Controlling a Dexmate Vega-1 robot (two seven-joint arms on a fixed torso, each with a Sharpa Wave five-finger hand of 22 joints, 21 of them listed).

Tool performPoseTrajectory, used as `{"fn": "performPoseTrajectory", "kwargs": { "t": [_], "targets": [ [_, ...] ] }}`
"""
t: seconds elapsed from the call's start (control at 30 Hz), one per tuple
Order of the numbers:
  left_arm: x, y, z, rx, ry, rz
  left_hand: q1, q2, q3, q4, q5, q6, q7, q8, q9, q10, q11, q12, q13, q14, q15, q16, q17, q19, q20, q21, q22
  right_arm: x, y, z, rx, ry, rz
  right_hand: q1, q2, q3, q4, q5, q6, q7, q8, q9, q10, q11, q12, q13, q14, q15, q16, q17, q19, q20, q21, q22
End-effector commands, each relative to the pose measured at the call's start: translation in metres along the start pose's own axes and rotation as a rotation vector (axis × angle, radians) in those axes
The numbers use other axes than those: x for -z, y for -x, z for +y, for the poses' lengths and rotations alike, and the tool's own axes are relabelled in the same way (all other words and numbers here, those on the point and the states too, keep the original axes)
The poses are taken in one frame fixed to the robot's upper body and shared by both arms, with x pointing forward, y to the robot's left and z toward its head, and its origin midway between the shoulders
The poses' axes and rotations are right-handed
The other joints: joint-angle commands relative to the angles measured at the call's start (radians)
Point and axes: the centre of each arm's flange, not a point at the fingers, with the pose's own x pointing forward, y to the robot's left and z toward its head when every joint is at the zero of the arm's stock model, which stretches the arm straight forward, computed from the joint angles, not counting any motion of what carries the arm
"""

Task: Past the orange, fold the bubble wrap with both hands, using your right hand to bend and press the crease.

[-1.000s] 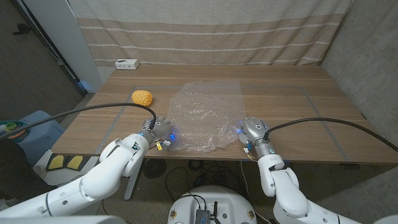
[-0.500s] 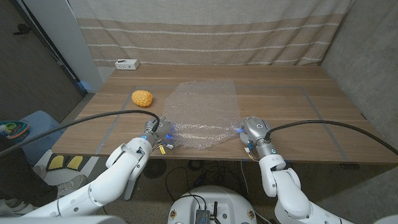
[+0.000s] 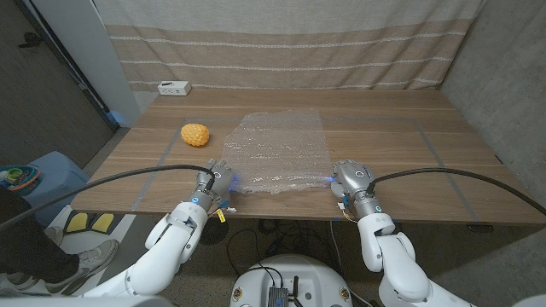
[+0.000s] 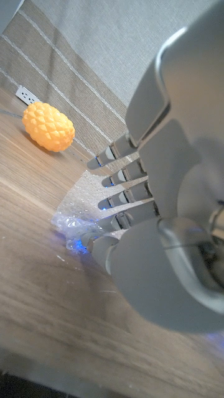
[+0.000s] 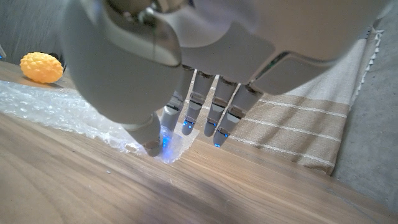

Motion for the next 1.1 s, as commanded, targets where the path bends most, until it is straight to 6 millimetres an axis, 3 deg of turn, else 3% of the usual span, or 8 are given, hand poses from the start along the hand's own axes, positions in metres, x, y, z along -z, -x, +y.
{"fn": "performPoseTrajectory", "kwargs": {
  "t": [0.03, 0.17, 0.37, 0.67, 1.1],
  "targets": [
    [0.028, -0.006, 0.024, -0.015, 0.289, -0.007, 0.001, 0.024, 0.015, 0.012, 0.013, 0.008, 0.022, 0.013, 0.016, 0.011, 0.008, -0.006, 0.003, 0.01, -0.003, -0.008, 0.003, 0.009, 0.002, 0.008, 0.004, 0.016, 0.011, -0.014, 0.034, -0.214, 0.057, 0.021, -0.001, 0.001, -0.004, 0.006, 0.007, 0.012, 0.005, 0.007, 0.001, 0.006, -0.003, 0.002, 0.005, -0.169, 0.005, 0.002, 0.006, 0.001, 0.005, 0.002],
    [0.035, -0.008, 0.036, 0.024, 0.339, -0.04, 0.003, 0.025, 0.025, 0.016, 0.016, 0.025, 0.038, 0.028, 0.029, 0.008, 0.01, -0.012, 0.004, 0.004, 0.002, -0.014, 0.002, 0.007, 0.005, 0.008, 0.005, 0.019, 0.015, -0.02, 0.018, -0.259, 0.07, 0.029, -0.002, -0.001, -0.005, 0.006, 0.013, 0.017, 0.006, 0.007, -0.005, 0.007, -0.007, 0.002, -0.005, -0.164, 0.001, 0.002, 0.002, 0.004, 0.003, 0.002],
    [0.045, -0.009, 0.053, 0.118, 0.409, -0.092, 0.022, 0.011, 0.035, -0.007, 0.015, 0.07, 0.059, 0.06, 0.05, 0.013, 0.0, -0.017, 0.005, -0.007, 0.006, -0.025, -0.004, 0.0, -0.001, 0.006, 0.005, 0.023, 0.02, -0.032, -0.033, -0.307, 0.081, 0.037, -0.002, -0.004, -0.005, 0.006, 0.017, 0.022, 0.004, 0.008, -0.011, 0.008, -0.012, 0.003, -0.018, -0.157, -0.004, 0.002, -0.007, 0.009, 0.0, 0.001],
    [0.065, -0.018, 0.081, 0.281, 0.526, -0.227, 0.07, 0.014, 0.044, -0.047, 0.001, 0.111, 0.125, 0.098, 0.087, 0.025, 0.009, -0.024, 0.005, -0.021, 0.015, -0.025, -0.004, -0.013, -0.007, 0.003, 0.006, 0.031, 0.026, -0.064, -0.083, -0.367, 0.1, 0.049, -0.004, -0.009, -0.004, 0.007, 0.027, 0.029, 0.003, 0.008, -0.027, 0.007, -0.021, 0.003, -0.04, -0.139, -0.012, 0.001, -0.021, 0.021, -0.006, 0.001],
    [0.09, -0.022, 0.119, 0.287, 0.574, -0.312, 0.106, 0.02, 0.057, -0.063, -0.003, 0.115, 0.16, 0.116, 0.119, 0.038, 0.022, -0.028, 0.004, -0.029, 0.027, -0.025, -0.003, -0.025, 0.001, -0.001, 0.007, 0.043, 0.028, -0.085, -0.133, -0.464, 0.09, 0.067, -0.007, -0.011, -0.008, 0.008, 0.039, 0.038, 0.003, 0.008, -0.034, 0.016, -0.026, 0.004, -0.049, -0.127, -0.017, -0.001, -0.026, 0.028, -0.009, 0.001]
  ]
}}
